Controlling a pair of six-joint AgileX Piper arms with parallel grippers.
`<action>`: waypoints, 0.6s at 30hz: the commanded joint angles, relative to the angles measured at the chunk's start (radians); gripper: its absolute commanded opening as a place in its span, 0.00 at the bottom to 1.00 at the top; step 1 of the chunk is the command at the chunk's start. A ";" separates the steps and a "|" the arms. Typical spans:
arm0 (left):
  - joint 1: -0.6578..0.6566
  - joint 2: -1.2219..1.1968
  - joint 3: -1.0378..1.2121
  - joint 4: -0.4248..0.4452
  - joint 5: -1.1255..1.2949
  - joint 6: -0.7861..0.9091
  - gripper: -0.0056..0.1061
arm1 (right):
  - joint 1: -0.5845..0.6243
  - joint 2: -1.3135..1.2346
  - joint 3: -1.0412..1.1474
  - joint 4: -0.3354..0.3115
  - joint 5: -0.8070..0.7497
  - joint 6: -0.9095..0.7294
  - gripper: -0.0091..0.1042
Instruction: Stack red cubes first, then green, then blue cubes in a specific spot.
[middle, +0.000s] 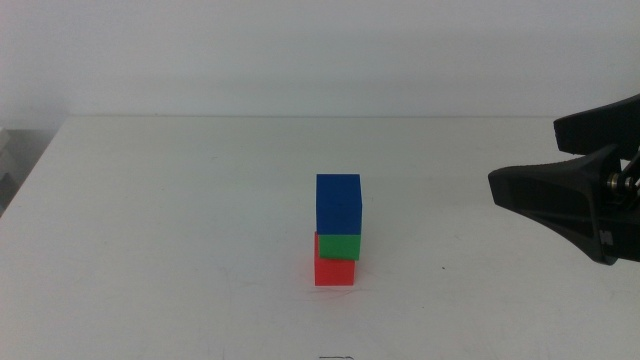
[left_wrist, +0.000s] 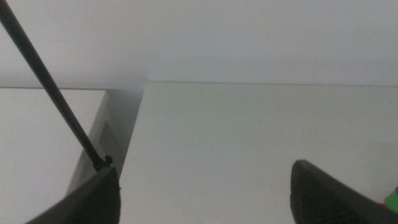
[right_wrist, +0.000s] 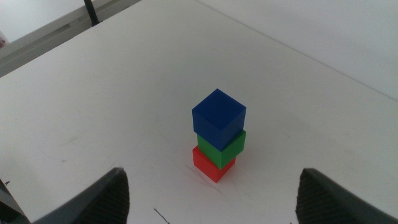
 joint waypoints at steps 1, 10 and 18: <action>-0.001 -0.001 -0.020 -0.011 -0.069 0.001 0.89 | -0.006 -0.011 -0.027 0.005 -0.070 -0.012 0.83; -0.001 -0.001 -0.018 -0.030 -0.165 0.077 0.89 | -0.006 -0.011 -0.027 0.005 -0.070 -0.012 0.83; -0.001 0.006 -0.018 -0.034 -0.265 0.146 0.89 | -0.006 -0.011 -0.027 0.005 -0.070 -0.013 0.83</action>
